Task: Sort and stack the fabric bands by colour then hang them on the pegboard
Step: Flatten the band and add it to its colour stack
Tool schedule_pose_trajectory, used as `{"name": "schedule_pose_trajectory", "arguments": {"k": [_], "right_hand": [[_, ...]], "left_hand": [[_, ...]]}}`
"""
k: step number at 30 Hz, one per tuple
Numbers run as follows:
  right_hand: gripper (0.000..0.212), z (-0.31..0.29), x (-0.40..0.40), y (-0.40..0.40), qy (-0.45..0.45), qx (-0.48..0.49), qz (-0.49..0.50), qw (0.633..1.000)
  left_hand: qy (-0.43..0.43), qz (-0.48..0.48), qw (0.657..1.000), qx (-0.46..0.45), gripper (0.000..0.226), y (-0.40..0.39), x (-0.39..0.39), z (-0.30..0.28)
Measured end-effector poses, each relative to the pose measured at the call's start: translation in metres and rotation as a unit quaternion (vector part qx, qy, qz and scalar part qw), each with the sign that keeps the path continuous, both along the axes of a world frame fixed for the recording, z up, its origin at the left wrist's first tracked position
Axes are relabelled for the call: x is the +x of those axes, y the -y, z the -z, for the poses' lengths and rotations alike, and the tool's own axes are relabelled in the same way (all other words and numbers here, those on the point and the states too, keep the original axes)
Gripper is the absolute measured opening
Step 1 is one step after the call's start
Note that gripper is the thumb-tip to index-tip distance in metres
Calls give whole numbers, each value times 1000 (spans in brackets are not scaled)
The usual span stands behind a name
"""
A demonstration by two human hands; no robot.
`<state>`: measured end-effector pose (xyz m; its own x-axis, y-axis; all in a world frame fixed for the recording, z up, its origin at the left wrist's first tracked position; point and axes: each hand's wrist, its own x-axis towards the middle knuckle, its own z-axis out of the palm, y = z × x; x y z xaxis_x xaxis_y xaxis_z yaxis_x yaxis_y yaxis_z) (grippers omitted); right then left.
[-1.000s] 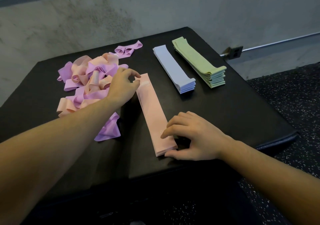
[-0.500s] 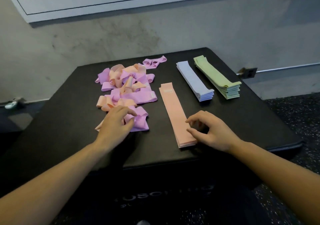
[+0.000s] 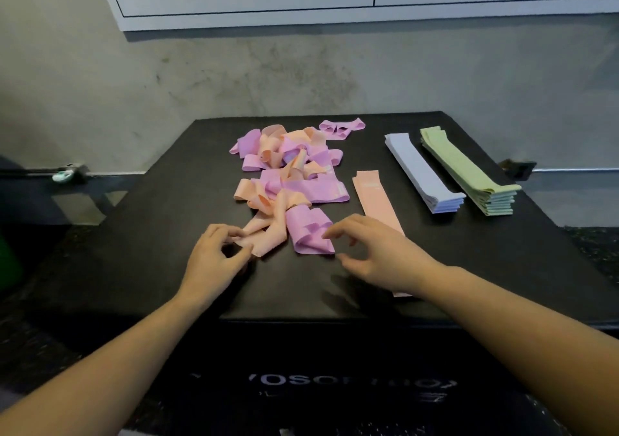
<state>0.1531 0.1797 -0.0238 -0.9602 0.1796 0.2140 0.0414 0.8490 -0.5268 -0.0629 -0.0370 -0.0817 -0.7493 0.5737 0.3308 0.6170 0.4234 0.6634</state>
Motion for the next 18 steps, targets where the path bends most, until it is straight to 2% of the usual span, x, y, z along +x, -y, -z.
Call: {"name": "schedule_pose_trajectory", "arguments": {"k": [3, 7, 9, 12, 13, 15, 18], "right_hand": [[50, -11, -38, 10, 25, 95, -22, 995], [69, -22, -88, 23, 100, 243, -64, 963], [79, -22, -108, 30, 110, 273, -87, 952], [88, -17, -132, 39, 179, 313, -129, 924], [82, -16, -139, 42, 201, 328, -135, 913], [56, -14, -147, 45, 215, 345, -133, 904], [25, -8, -150, 44, 151, 279, -102, 943]], "left_hand": [[37, -7, 998, 42, 19, -1, 1, 3], [54, -22, 993, 101, 18, 1, 1, 5], [51, -29, 991, 120, 16, 1, 2, 3], [57, -36, 987, 143, 12, 2, 3, 3], [59, -36, 987, 143, 12, 2, 2, 3], [65, -30, 987, 142, 12, 2, 1, 4], [80, -25, 985, 148, 14, 2, 0, 6]]}}
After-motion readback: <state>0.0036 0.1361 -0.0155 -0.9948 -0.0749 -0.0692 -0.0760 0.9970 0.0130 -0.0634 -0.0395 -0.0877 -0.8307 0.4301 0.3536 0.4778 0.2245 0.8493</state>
